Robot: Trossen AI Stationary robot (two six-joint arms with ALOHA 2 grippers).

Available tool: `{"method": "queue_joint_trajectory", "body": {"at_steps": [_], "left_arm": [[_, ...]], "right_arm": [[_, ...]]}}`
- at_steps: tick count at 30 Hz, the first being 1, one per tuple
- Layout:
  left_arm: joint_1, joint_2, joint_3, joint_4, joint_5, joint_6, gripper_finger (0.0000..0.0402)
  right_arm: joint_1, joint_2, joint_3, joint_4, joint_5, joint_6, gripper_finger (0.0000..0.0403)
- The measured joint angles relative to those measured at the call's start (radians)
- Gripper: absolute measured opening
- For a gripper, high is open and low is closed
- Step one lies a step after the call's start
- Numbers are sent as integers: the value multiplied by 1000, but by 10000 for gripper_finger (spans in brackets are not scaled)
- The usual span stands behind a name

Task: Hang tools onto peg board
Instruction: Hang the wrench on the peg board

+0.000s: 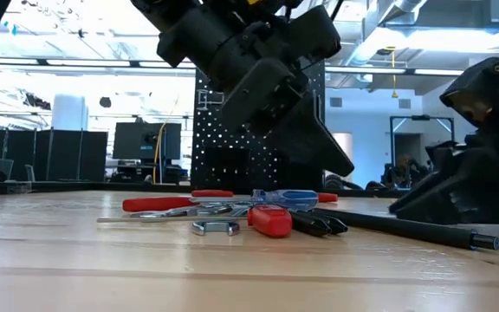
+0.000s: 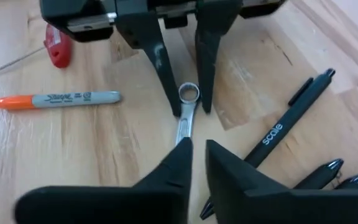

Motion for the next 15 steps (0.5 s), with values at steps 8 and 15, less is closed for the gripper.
{"method": "queue_joint_trajectory", "body": {"at_steps": [8, 15], "left_arm": [[7, 0, 0, -7, 1, 30, 146], [29, -1, -27, -8, 1, -42, 175]], "right_arm": [[3, -87, -5, -68, -9, -60, 90], [22, -95, -3, -73, 35, -87, 90]]}}
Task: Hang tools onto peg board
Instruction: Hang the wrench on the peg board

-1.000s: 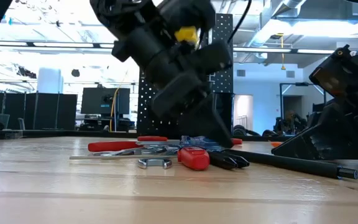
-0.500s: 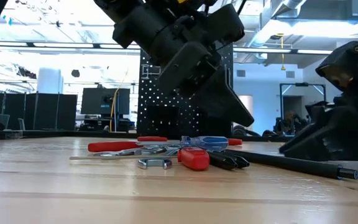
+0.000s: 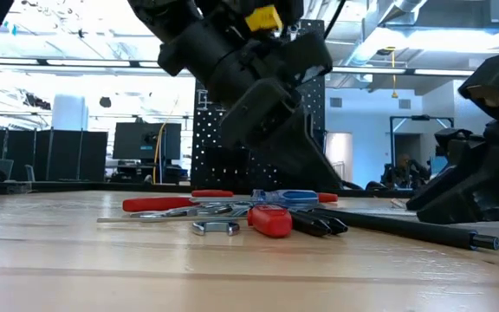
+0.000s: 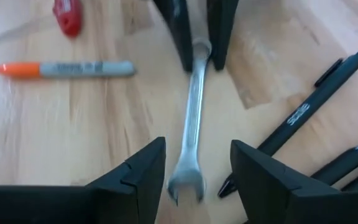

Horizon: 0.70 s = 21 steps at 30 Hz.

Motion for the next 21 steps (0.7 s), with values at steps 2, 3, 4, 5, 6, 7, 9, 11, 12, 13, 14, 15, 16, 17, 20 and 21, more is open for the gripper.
{"method": "queue_joint_trajectory", "body": {"at_steps": [2, 3, 4, 5, 6, 7, 9, 11, 12, 13, 14, 15, 16, 17, 20, 21], "left_arm": [[7, 0, -13, 3, 0, -22, 175], [10, 0, -17, 3, 0, -31, 174], [13, 0, -20, 3, 0, -39, 173], [16, 0, -21, 3, 0, -47, 173], [18, 0, -22, 4, 1, -54, 173], [20, 0, -22, 7, 4, -56, 172], [24, 0, -22, 13, 21, -59, 172], [24, 0, -22, 20, 30, -66, 172], [24, 0, -22, 25, 39, -71, 172], [24, 0, -22, 33, 48, -74, 172], [24, 0, -22, 38, 55, -78, 172], [24, 0, -22, 45, 67, -82, 172], [24, 0, -22, 50, 76, -85, 172], [23, 0, -22, 53, 79, -86, 172], [24, 0, -22, 51, 79, -89, 172], [24, 0, -22, 50, 79, -92, 172]], "right_arm": [[12, 0, 0, 0, 19, -9, 90], [18, 0, 0, 3, 28, -14, 90], [21, 0, 1, 5, 37, -15, 90], [25, -1, 2, 6, 46, -18, 90], [28, -1, 2, 7, 52, -24, 90], [30, -2, 2, 8, 55, -26, 90], [28, -2, 5, 8, 56, -42, 90], [27, -2, 19, -5, 59, -73, 90], [26, -2, 30, -17, 60, -88, 90], [25, -2, 42, -36, 61, -102, 90], [25, -3, 56, -62, 61, -115, 90], [24, -3, 72, -94, 61, -121, 90], [21, -3, 89, -130, 61, -123, 90], [19, -4, 106, -166, 61, -123, 90], [14, -4, 163, -285, 72, -124, 90], [12, -4, 181, -328, 75, -124, 90]]}}
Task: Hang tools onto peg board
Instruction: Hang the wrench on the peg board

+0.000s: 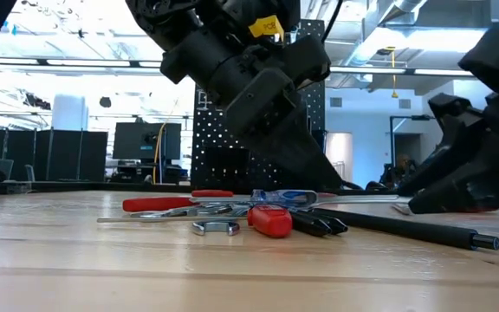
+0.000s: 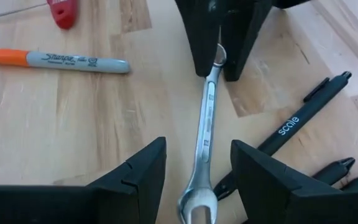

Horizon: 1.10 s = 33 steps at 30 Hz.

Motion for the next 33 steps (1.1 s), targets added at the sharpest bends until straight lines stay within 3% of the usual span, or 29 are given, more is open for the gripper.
{"method": "queue_joint_trajectory", "body": {"at_steps": [7, 16, 28, 33], "left_arm": [[0, 0, 0, -16, 44, -7, 171], [0, 0, 0, -45, 43, -8, 164], [1, 0, 0, -124, 45, -16, 63], [4, 0, 3, -117, 45, -16, 46]], "right_arm": [[0, 0, 115, -242, 10, -22, 90], [0, 0, 197, -287, 39, -168, 89], [0, 0, 212, -339, 39, -179, 90], [0, 0, 212, -338, 38, -177, 92]]}}
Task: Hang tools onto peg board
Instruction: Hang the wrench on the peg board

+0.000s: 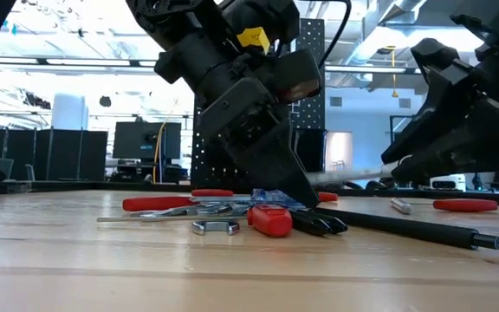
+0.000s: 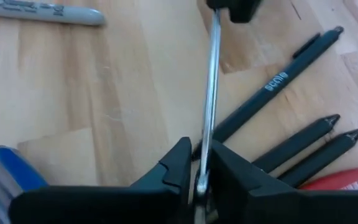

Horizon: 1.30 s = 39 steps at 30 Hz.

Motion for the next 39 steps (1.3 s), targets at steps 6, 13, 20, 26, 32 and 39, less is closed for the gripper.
{"method": "queue_joint_trajectory", "body": {"at_steps": [6, 13, 20, 26, 32, 39], "left_arm": [[10, 0, 42, -12, 39, 4, 93], [15, -1, 59, -24, 73, 52, 134], [14, -1, 59, -24, 23, 106, 139], [14, -1, 59, -30, 20, 97, 135], [6, -1, 59, -31, 19, 86, 134], [2, -1, 59, -27, -3, 79, 134]], "right_arm": [[-1, 0, 0, -1, -26, -7, 68], [-13, 0, 0, -3, -27, -8, 57], [-36, -6, -9, -32, -42, 182, 61], [-26, -46, -134, 52, -93, 415, 110], [-4, -94, -292, 404, -92, 471, 207], [-60, 14, -356, 682, -209, 475, 240]]}}
